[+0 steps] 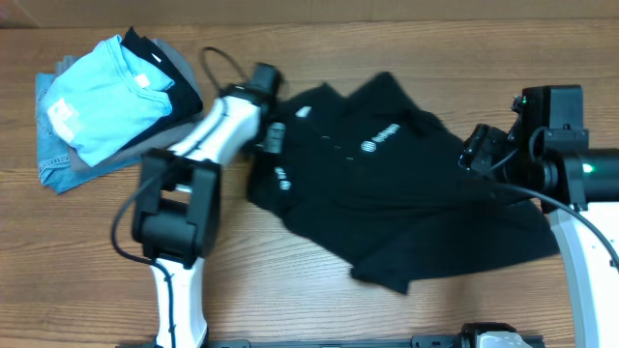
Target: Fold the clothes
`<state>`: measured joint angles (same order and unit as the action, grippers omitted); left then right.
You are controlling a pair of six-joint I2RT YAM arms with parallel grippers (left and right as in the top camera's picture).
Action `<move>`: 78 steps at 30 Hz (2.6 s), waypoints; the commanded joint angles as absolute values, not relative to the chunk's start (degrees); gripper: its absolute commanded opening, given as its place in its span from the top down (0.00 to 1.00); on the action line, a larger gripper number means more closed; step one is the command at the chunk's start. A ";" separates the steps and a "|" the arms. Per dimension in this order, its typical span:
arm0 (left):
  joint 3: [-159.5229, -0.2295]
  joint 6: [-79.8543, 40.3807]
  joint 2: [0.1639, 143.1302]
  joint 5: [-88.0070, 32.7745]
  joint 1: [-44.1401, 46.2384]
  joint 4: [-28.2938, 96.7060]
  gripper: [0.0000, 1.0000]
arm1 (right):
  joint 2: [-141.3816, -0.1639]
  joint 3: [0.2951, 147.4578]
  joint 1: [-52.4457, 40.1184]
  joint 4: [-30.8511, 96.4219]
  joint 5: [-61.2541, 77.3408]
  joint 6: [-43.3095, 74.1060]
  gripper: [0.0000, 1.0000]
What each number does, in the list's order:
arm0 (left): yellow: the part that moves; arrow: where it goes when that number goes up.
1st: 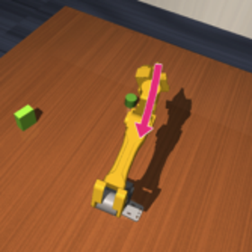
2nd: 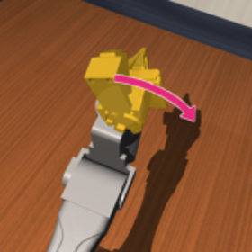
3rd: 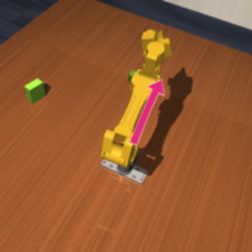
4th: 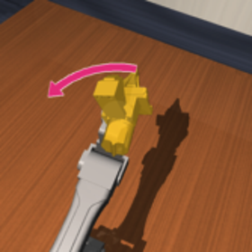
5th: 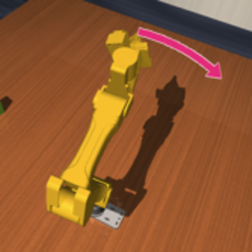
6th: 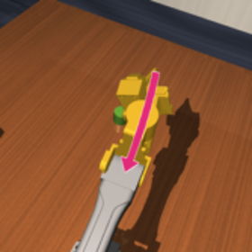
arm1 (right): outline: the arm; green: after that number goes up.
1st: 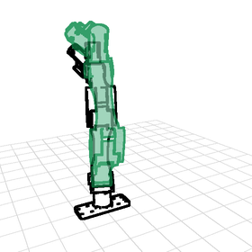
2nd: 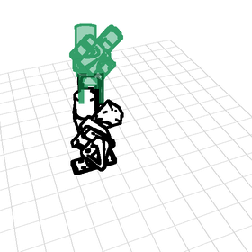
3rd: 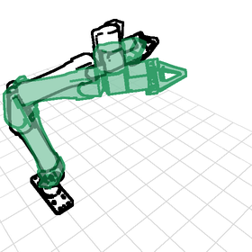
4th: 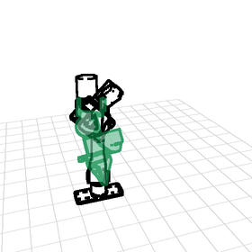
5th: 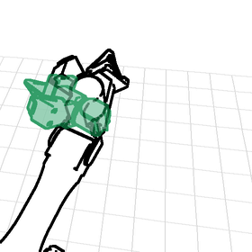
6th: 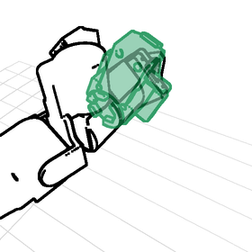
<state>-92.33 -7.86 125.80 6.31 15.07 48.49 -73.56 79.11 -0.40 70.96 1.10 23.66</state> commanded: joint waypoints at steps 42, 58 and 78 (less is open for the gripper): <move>-97.78 1.74 91.48 -22.13 -2.87 65.78 0.58 | -105.89 69.87 31.81 53.43 5.61 27.64 0.96; -97.78 1.72 91.48 -22.59 -1.74 67.55 0.00 | -105.91 98.35 33.41 67.72 5.98 20.10 0.00; -92.82 1.78 91.61 -17.12 1.93 70.91 0.00 | -105.78 70.22 28.08 76.75 14.48 14.31 0.21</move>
